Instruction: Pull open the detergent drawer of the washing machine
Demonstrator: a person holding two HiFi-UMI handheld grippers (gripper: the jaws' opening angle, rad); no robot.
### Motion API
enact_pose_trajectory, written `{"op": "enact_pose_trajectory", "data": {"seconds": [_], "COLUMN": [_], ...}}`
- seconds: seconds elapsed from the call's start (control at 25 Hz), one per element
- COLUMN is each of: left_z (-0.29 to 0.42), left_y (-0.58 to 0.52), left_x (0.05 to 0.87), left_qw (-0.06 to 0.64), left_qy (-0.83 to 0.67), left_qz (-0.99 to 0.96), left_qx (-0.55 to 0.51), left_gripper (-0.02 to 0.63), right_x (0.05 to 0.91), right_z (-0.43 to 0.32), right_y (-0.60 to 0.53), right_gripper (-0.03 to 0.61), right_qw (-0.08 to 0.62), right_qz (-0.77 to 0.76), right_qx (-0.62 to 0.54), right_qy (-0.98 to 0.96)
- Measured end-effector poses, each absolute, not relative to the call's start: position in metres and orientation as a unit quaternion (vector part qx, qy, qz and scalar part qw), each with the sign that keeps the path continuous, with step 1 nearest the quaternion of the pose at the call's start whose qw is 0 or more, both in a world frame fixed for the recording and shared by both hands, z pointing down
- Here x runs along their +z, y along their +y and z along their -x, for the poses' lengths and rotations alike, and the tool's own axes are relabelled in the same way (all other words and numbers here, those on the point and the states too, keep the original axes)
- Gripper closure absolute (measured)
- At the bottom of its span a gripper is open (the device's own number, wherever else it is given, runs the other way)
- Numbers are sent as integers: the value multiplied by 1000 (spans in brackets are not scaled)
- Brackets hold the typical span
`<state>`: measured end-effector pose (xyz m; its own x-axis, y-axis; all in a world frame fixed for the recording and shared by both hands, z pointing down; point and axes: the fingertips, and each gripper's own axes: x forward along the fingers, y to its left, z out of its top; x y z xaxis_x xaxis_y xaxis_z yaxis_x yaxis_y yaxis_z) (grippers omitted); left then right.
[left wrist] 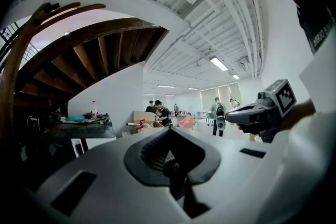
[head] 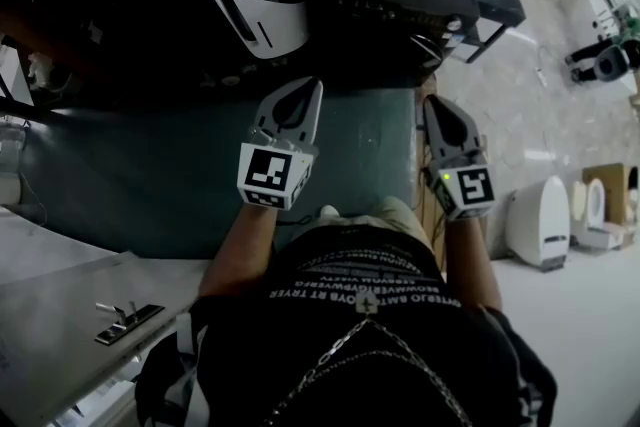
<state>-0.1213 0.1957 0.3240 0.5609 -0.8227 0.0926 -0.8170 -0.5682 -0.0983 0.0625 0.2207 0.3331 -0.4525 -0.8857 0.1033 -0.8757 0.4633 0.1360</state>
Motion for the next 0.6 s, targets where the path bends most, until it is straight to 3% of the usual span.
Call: {"op": "enact_pose_trajectory", "data": {"seconds": [0.6], "left_z": [125], "left_y": [168], "left_x": [347], "left_qw": [6], "left_qy": [477], "left_qz": [875], "left_qx": [-82], "left_gripper": [609], "right_x": [349], "right_z": [-64], "right_y": [189], "right_gripper": [578], "right_qw": [72], "right_qz": [-506], "right_qx": [-8], "right_qy": [-860]}}
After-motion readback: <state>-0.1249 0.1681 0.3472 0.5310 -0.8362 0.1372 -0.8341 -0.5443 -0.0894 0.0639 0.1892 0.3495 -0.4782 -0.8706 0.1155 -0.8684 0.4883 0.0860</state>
